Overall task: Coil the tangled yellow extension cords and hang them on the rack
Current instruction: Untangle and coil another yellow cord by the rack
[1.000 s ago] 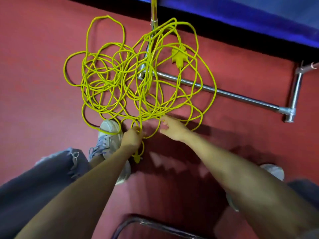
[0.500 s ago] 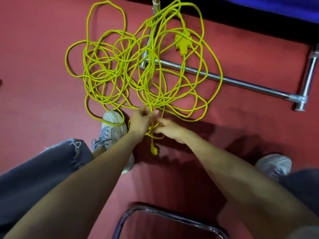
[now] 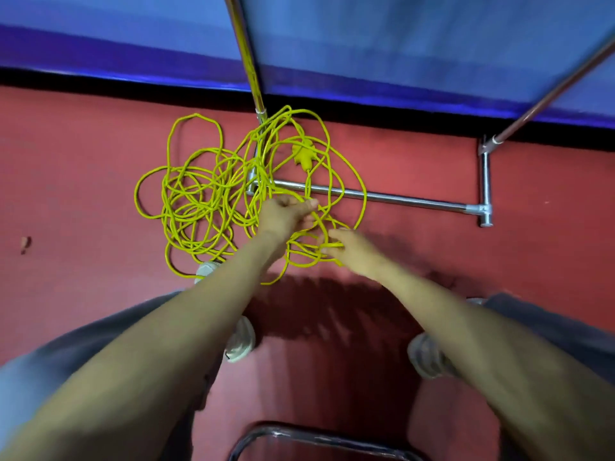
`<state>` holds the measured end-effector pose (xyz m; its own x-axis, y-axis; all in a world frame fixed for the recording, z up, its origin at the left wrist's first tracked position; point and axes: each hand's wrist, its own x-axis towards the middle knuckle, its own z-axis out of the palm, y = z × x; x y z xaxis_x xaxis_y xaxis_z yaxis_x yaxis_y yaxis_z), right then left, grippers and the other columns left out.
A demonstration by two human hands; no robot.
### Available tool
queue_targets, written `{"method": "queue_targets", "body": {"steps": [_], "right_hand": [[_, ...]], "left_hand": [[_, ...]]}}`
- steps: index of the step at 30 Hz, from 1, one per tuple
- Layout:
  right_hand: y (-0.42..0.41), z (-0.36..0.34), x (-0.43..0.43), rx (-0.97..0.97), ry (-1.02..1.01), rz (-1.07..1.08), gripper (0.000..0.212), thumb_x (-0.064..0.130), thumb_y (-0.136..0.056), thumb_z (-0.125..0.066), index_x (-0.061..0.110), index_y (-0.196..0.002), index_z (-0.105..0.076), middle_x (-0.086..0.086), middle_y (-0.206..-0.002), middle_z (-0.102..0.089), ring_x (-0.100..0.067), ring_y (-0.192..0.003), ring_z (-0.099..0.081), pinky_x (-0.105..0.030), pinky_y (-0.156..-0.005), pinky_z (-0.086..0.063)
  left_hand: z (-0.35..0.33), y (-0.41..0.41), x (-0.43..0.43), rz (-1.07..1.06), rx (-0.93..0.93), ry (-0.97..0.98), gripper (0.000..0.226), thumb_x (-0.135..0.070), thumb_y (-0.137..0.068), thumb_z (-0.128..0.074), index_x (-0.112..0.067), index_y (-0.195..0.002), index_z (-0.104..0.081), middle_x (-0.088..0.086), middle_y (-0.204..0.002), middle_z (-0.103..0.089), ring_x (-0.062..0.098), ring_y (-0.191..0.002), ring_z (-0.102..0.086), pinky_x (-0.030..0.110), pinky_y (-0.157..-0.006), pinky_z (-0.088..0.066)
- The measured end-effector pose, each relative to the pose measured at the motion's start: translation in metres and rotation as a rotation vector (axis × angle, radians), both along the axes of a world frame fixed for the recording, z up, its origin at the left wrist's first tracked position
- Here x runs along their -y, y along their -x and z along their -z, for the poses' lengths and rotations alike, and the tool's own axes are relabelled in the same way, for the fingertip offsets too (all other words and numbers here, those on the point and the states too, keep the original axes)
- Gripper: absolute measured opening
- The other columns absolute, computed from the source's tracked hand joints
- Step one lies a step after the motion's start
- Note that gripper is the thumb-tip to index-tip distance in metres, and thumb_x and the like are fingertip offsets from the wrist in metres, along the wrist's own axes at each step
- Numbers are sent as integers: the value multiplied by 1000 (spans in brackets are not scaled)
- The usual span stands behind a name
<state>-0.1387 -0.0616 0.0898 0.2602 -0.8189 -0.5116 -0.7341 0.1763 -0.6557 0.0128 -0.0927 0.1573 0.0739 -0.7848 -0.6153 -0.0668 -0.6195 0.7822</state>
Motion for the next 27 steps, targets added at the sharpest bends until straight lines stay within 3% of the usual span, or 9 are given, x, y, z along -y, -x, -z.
{"method": "queue_targets", "body": {"steps": [3,6,9,13,17,19,21,24,27], "right_hand": [[24,-50,14,5,212,43,24,19,-86,-66,3,-103,-68,-18,-99,-65,-23,-89,-57,-35,-83,-40],[45,-102,25,7,351,144,16,20,-83,-68,7,-92,-70,-12,-88,-68,-27,-86,-60,-36,-80,-45],[59,-151,27,70,376,218,15,17,-85,-67,4,-90,-70,-11,-84,-67,-18,-78,-57,-24,-71,-41],[73,-191,23,273,348,297,10,16,-82,-71,7,-86,-69,-15,-79,-68,-21,-72,-59,-36,-74,-48],[80,-200,26,379,302,495,10,22,-80,-74,16,-77,-67,-3,-68,-57,-10,-66,-50,-30,-64,-42],[82,-203,31,426,236,600,12,19,-83,-71,20,-74,-62,0,-68,-56,-10,-67,-52,-31,-67,-46],[85,-208,34,502,143,643,12,17,-87,-66,19,-78,-59,1,-70,-56,-10,-70,-54,-35,-74,-51],[88,-208,40,571,84,676,7,17,-90,-62,16,-95,-57,1,-85,-60,-10,-83,-58,-37,-85,-51],[87,-190,43,418,47,580,27,25,-89,-64,19,-112,-52,-2,-103,-58,-11,-95,-57,-25,-82,-48]], "left_hand": [[-40,13,13,-53,-70,99,13,-6,-88,-67,-3,-82,-56,4,-62,-57,3,-45,-60,16,-49,-52],[-72,26,17,-27,-131,148,11,-5,-96,-56,-8,-85,-58,6,-75,-62,5,-54,-64,17,-53,-53],[-89,35,15,246,167,303,14,-6,-93,-59,-7,-106,-64,4,-88,-63,11,-76,-59,21,-68,-49],[-108,47,1,605,350,654,40,-11,-92,-63,-14,-131,-57,2,-122,-56,11,-111,-50,19,-96,-37],[-116,58,-4,640,186,638,20,-27,-97,-56,-21,-115,-63,12,-91,-69,21,-72,-62,31,-68,-47],[-110,61,0,588,261,699,17,-28,-93,-62,-19,-108,-61,8,-79,-69,14,-63,-62,25,-58,-44],[-107,64,5,492,229,680,11,-22,-93,-63,-23,-100,-55,7,-77,-72,10,-63,-67,18,-59,-46],[-106,68,16,279,-30,506,11,-13,-93,-61,-21,-94,-54,6,-71,-71,19,-66,-70,31,-65,-54],[-108,67,28,68,-250,357,5,-9,-94,-59,-10,-95,-54,2,-64,-68,15,-57,-66,31,-60,-54]]}}
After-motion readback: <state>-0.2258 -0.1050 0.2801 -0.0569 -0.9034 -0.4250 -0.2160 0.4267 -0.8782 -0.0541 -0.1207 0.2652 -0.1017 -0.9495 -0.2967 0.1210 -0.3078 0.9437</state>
